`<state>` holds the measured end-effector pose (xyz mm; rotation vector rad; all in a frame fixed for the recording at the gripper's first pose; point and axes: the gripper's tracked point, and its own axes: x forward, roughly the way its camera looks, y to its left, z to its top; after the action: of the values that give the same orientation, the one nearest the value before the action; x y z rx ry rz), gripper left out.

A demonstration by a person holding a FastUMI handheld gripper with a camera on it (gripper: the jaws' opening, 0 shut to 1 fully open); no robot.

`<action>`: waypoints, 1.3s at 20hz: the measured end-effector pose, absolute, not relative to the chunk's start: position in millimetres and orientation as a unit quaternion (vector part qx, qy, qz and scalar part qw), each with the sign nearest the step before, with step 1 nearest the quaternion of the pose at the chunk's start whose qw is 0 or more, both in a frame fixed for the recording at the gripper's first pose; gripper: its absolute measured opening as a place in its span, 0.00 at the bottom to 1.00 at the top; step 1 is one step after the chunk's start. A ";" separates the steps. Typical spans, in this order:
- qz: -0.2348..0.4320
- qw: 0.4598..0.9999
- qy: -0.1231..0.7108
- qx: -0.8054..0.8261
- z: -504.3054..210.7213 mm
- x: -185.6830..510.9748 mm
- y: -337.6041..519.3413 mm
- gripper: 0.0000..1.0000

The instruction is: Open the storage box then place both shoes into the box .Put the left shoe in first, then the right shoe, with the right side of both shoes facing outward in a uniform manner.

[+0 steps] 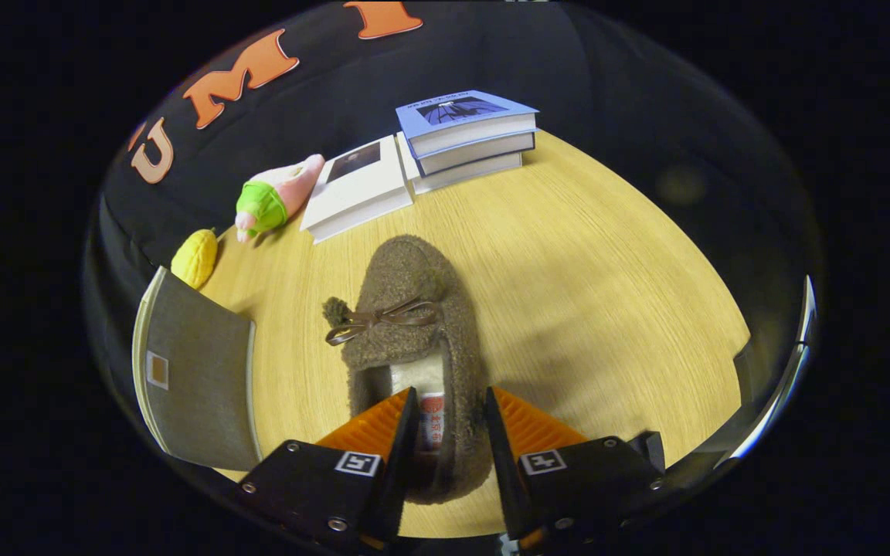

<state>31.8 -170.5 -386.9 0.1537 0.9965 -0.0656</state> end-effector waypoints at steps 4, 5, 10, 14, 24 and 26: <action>-0.075 0.879 0.460 0.097 -381.8 36.8 -185.4 0.04; -0.082 0.876 0.461 0.112 -379.3 33.6 -185.1 0.03; -0.099 0.887 0.425 0.149 -339.0 29.9 -179.2 0.01; -0.105 0.898 0.394 0.165 -295.3 24.5 -159.6 0.01; -0.071 0.913 0.349 0.200 -209.6 3.8 -31.2 0.01; -0.056 0.917 0.342 0.197 -199.4 2.2 0.4 0.01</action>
<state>2.2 0.4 -199.4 0.4044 0.7033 -0.1148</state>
